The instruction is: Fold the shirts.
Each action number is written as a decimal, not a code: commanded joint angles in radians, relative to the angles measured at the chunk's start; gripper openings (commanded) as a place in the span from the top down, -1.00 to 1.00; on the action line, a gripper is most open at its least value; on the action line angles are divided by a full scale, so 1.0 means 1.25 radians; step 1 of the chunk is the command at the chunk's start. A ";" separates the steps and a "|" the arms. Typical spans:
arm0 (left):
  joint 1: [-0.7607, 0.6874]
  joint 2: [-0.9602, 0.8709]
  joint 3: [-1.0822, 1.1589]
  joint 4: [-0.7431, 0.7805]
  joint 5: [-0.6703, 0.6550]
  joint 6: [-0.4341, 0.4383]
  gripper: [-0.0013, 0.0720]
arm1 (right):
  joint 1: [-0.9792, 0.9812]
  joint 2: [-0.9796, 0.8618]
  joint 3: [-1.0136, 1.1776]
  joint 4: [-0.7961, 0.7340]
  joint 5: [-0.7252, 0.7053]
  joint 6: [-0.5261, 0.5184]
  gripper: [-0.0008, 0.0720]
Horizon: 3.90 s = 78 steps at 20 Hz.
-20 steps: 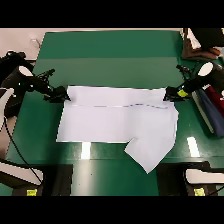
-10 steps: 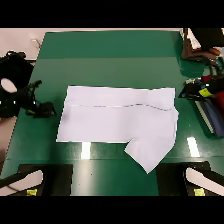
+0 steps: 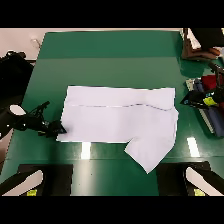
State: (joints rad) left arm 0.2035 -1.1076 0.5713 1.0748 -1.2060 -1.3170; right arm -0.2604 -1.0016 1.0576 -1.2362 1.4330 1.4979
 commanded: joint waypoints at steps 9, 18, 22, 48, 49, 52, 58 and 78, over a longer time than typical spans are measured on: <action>0.000 0.130 0.021 -0.005 -0.044 0.013 0.90 | -0.124 0.005 -0.346 -0.033 0.073 -0.011 -0.56; 0.000 0.130 0.021 -0.011 -0.052 0.010 0.90 | 0.052 0.005 -0.540 0.088 -0.060 0.004 -0.08; 0.000 0.142 0.025 -0.003 -0.114 0.013 0.90 | 0.106 0.060 -0.522 0.079 -0.073 0.003 0.93; 0.000 -0.280 0.441 -0.133 0.103 0.005 -0.27 | 0.165 -0.510 0.431 0.042 -0.034 0.023 0.31; 0.001 -0.279 0.454 -0.128 0.095 0.000 -0.58 | 0.148 -0.510 0.447 0.089 -0.032 -0.008 0.24; 0.018 -0.266 0.521 -0.073 0.009 -0.016 -0.45 | 0.078 -0.477 0.438 0.135 0.013 -0.079 -0.09; -0.041 -0.197 0.530 -0.082 0.011 -0.009 0.89 | -0.133 -0.428 0.214 0.155 0.023 -0.137 -0.67; -0.536 -0.527 0.785 -0.089 0.207 -0.125 0.90 | -0.017 -0.356 0.214 0.409 -0.021 -0.229 0.94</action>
State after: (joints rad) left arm -0.4240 -1.6630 1.4574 0.9688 -0.9562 -1.4643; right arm -0.3161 -1.5425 1.2373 -0.7349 1.3678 1.1431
